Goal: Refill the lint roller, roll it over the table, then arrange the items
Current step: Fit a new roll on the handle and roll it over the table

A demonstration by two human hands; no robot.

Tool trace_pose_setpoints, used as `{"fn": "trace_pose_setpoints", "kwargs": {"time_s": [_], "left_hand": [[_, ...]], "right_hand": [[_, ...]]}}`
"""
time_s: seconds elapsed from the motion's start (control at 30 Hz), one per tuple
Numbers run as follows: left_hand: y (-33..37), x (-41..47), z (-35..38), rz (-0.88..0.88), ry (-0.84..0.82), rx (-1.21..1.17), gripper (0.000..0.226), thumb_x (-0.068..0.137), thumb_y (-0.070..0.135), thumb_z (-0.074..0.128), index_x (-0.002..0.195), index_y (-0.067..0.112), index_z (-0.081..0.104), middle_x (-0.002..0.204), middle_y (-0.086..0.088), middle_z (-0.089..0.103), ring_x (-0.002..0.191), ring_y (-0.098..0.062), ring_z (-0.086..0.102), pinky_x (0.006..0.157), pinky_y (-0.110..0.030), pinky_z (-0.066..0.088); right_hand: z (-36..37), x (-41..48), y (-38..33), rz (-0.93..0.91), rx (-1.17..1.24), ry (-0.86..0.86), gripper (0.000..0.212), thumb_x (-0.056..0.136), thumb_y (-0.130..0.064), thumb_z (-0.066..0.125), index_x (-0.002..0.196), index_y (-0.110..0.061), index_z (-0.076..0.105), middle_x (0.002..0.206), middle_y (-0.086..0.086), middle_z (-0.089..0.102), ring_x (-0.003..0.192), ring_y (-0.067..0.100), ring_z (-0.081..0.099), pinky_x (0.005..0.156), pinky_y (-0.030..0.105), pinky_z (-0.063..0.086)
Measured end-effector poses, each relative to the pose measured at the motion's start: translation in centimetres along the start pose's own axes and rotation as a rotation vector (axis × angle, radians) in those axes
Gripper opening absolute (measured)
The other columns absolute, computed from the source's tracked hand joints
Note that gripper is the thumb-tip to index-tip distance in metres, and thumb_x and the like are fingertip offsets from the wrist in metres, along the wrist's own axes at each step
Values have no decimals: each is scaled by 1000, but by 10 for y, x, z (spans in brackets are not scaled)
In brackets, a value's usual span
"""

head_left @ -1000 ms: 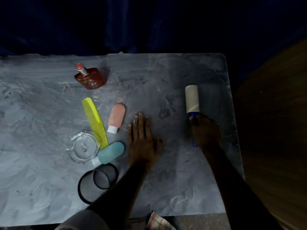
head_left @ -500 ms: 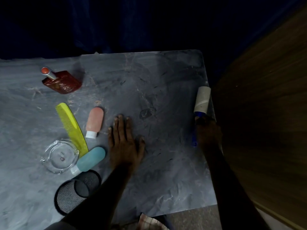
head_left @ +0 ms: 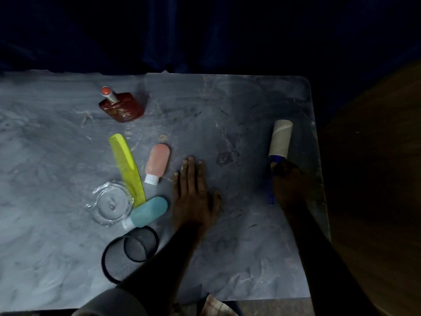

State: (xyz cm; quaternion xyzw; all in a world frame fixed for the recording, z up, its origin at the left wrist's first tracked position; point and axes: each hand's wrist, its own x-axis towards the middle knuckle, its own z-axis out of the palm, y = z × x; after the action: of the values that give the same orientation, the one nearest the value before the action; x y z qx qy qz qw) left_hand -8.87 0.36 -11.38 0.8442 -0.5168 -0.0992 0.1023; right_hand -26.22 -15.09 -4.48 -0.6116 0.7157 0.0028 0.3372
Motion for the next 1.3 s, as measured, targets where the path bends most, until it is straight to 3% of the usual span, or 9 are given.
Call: {"fn": "trace_pose_setpoints", "kwargs": {"time_s": [0.13, 0.37, 0.53, 0.87, 1.07, 1.17, 1.3], "left_hand": [[-2, 0, 0, -4, -21, -12, 94, 95, 52, 54, 171, 6, 24, 180, -19, 17, 167, -40, 21, 135, -57, 21], [-1, 2, -1, 4, -5, -15, 90, 95, 53, 51, 170, 6, 30, 179, -20, 22, 167, -37, 21, 135, -58, 23], [-2, 1, 1, 12, -7, -16, 91, 96, 54, 51, 170, 6, 27, 180, -20, 18, 169, -36, 17, 136, -58, 19], [0, 2, 3, 0, -13, 20, 87, 100, 53, 46, 170, 5, 26, 180, -21, 18, 169, -35, 16, 135, -57, 19], [0, 1, 2, -1, 10, 16, 89, 100, 54, 49, 171, 6, 26, 180, -19, 18, 169, -35, 16, 137, -54, 14], [0, 1, 1, -9, 0, 6, 91, 98, 54, 53, 172, 9, 23, 181, -18, 15, 169, -35, 14, 137, -54, 13], [-1, 0, 1, 2, -2, 19, 92, 96, 54, 50, 171, 7, 23, 181, -19, 15, 169, -36, 15, 137, -53, 13]], "right_hand": [[20, -5, -28, -100, -210, 77, 37, 105, -33, 48, 121, -8, 68, 125, 21, 68, 117, 40, 64, 101, 44, 49], [45, -16, -68, -311, -363, 86, 31, 102, -38, 49, 110, -16, 69, 116, 12, 72, 107, 35, 68, 87, 38, 51], [53, -21, -71, -379, -464, 90, 35, 103, -41, 44, 116, -17, 66, 116, 11, 71, 103, 34, 69, 84, 39, 52], [80, -35, -80, -393, -271, 56, 36, 100, -48, 52, 112, -18, 70, 114, 9, 73, 105, 32, 68, 87, 38, 50], [81, -25, -70, -296, -141, 17, 49, 95, -61, 55, 97, -17, 75, 100, 8, 76, 93, 28, 70, 79, 35, 53], [70, -14, -64, -230, -87, 13, 51, 94, -61, 55, 96, -14, 76, 97, 11, 76, 91, 30, 71, 80, 39, 55], [50, 1, -49, -173, -59, 76, 51, 97, -56, 54, 102, -11, 77, 102, 15, 76, 95, 32, 71, 75, 33, 48]]}}
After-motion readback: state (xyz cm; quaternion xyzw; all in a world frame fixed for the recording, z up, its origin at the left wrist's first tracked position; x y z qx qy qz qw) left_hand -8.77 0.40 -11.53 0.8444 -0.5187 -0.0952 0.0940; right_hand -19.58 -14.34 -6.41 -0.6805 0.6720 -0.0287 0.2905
